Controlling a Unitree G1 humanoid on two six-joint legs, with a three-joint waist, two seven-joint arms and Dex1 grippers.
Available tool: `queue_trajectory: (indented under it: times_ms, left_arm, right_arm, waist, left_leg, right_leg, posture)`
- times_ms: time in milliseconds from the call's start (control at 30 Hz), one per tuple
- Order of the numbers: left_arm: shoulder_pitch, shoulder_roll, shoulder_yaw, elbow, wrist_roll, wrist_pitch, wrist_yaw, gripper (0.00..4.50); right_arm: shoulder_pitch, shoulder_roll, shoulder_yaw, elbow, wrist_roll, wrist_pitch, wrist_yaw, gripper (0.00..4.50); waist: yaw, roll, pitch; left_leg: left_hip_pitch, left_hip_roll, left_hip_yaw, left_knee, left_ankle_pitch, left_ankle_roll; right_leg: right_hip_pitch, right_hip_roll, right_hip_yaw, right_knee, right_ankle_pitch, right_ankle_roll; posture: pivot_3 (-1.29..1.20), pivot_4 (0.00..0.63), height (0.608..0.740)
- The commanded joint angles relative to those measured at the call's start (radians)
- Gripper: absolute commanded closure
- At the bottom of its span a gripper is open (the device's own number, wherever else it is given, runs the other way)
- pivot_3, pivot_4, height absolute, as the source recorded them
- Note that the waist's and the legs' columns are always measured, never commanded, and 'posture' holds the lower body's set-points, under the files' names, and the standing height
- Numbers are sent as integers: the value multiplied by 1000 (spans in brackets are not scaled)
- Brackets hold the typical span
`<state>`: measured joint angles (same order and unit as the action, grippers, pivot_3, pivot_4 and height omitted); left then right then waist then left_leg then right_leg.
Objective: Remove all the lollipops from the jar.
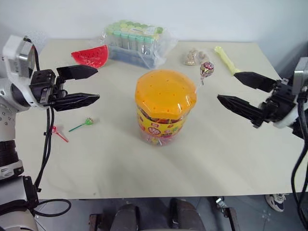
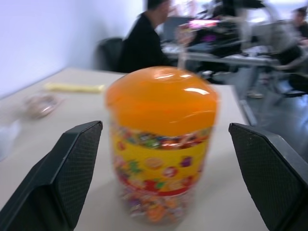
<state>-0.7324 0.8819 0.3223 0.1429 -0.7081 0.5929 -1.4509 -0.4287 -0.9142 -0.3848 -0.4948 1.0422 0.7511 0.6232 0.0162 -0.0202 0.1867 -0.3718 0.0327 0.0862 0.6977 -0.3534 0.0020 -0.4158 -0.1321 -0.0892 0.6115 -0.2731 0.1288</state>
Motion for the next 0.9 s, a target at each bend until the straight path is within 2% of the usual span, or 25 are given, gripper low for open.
queue_trajectory:
  times_ms: [33,167,333,467,800,900]
  left_arm:
    - [-3,18,-20,25,-10,-49,-90,26]
    - [5,16,-30,27,-31,-54,-125,26]
    - [30,12,-37,1,-30,-65,-87,26]
    - [49,8,-35,-18,-39,-64,-76,0]
    - [53,13,-36,-18,-50,-67,-86,0]
    - [54,18,-35,-19,-55,-65,-88,0]
  right_arm:
    - [-77,11,89,20,-9,6,42,0]
    - [-165,59,154,82,-42,-20,89,0]
    - [-237,87,264,141,-158,-59,162,0]
    - [-265,115,264,156,-175,-57,171,935]
    - [-313,111,232,156,-164,-2,156,4346]
    - [-344,109,212,157,-152,13,141,4435]
  waist:
    - [0,0,0]
    - [4,0,0]
    - [3,0,0]
    - [1,0,0]
    - [-1,0,0]
    - [-4,0,0]
  left_leg:
    - [0,0,0,0,0,0]
    - [0,0,0,1,-1,2]
    - [-1,0,1,0,-2,3]
    - [-3,0,2,0,-2,3]
    - [-3,0,2,0,-2,3]
    - [-3,0,2,0,-2,3]
  right_leg:
    - [0,0,0,0,0,0]
    - [0,0,1,0,0,1]
    - [-1,0,1,-1,0,1]
    - [-3,0,1,-1,0,1]
    - [-3,0,1,-1,0,1]
    - [-3,0,1,0,0,1]
  posture:
    - [0,150,740]
    - [0,150,740]
    - [0,150,740]
    - [0,150,740]
    - [0,150,740]
    - [0,150,740]
